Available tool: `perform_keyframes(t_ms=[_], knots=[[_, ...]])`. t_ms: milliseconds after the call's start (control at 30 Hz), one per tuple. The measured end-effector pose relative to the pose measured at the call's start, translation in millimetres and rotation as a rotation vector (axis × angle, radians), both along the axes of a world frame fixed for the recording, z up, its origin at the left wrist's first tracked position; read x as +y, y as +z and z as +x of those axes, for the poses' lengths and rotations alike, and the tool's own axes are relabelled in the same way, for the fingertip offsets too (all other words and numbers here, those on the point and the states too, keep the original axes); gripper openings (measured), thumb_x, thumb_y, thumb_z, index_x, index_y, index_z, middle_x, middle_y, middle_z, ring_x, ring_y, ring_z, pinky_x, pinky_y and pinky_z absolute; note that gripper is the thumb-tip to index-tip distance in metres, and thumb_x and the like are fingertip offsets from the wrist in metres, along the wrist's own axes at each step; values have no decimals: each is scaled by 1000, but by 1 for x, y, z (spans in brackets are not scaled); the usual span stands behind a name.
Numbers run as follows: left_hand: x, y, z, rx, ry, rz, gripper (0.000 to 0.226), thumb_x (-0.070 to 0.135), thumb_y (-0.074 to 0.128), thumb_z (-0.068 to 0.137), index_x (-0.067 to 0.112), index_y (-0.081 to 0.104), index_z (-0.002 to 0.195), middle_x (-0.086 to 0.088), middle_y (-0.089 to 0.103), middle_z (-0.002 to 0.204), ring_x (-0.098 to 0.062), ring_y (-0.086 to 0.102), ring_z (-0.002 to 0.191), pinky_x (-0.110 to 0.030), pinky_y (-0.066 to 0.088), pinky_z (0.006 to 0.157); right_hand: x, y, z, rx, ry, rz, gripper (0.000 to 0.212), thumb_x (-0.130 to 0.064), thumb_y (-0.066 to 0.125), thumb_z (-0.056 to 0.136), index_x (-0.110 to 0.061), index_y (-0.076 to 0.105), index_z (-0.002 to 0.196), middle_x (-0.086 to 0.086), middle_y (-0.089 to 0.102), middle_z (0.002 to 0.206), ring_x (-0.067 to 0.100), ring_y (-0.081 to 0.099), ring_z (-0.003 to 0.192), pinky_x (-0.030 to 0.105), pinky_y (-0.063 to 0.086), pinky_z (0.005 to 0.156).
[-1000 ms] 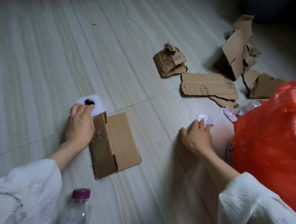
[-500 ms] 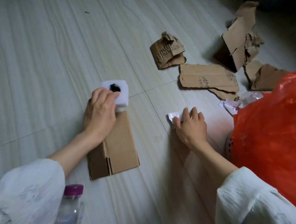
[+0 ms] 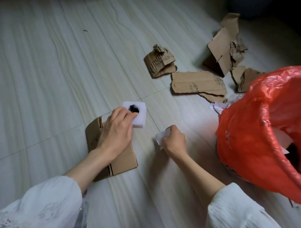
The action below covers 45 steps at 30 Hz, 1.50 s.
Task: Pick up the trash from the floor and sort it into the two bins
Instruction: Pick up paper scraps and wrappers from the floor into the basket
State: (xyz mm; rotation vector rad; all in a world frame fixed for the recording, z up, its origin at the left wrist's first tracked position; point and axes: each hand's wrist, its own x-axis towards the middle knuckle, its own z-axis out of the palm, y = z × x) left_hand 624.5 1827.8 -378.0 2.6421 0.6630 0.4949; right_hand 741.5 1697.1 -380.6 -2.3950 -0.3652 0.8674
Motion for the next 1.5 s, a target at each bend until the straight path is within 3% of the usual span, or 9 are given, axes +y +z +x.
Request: perform_keyframes(t_ms=[200,333,633,800,967,1133,1300,1400,1500], knots=[[-19,74,18,-121,25,-76,36,12,53,83,4,59,117,-11,60,108,-19,40,107,-36,44,89,-11,110,14,-174,-31,119,33,-6,41,83,-8,52,114,13,59,112,28,53,99,30,39,74],[-47,126,43,-218,-13,-43,38,20,51,84,7,59,118,-8,61,108,-22,43,103,-34,44,86,-53,185,39,-372,-125,194,35,-5,40,83,-9,50,116,9,57,107,22,49,91,31,42,77],[-169,175,112,-225,-489,64,39,18,40,76,9,65,105,-5,61,98,-21,47,96,-32,45,81,-203,215,74,-467,-430,-8,48,-29,49,92,-5,41,133,19,58,124,36,48,120,36,37,95],[-218,153,124,-34,-704,100,38,20,46,76,12,64,109,-11,62,110,-30,62,96,-36,54,79,-262,197,51,-583,-175,-154,26,-25,46,91,-13,69,92,12,69,101,31,59,101,38,46,83],[-215,130,111,70,-916,431,33,48,40,82,26,63,90,5,61,72,-19,62,69,-30,34,72,-287,176,29,-581,321,-329,53,-60,35,77,-27,66,105,-4,67,101,20,60,98,37,36,96],[-199,139,100,73,-879,457,11,33,56,76,27,64,81,5,55,68,-19,57,65,-28,35,61,-275,159,30,-773,352,-184,16,-34,60,69,-28,72,77,-8,64,63,19,60,58,29,49,69],[-165,152,59,221,-818,377,28,45,43,76,25,64,77,2,53,67,-20,58,65,-28,47,53,-237,163,9,-833,452,-119,23,-36,49,73,-29,71,74,-7,62,63,19,59,59,27,50,69],[-145,156,22,341,-716,408,22,46,52,74,26,62,74,2,53,65,-19,59,60,-26,45,47,-206,165,-13,-747,553,-102,23,-33,49,72,-24,70,73,-4,65,67,21,62,64,28,50,66],[-134,175,-7,510,-557,352,21,38,58,85,24,61,100,-5,59,93,-25,60,90,-31,45,67,-189,179,-34,-645,599,-50,26,-23,56,75,-13,70,95,8,68,86,31,63,85,37,51,75]])
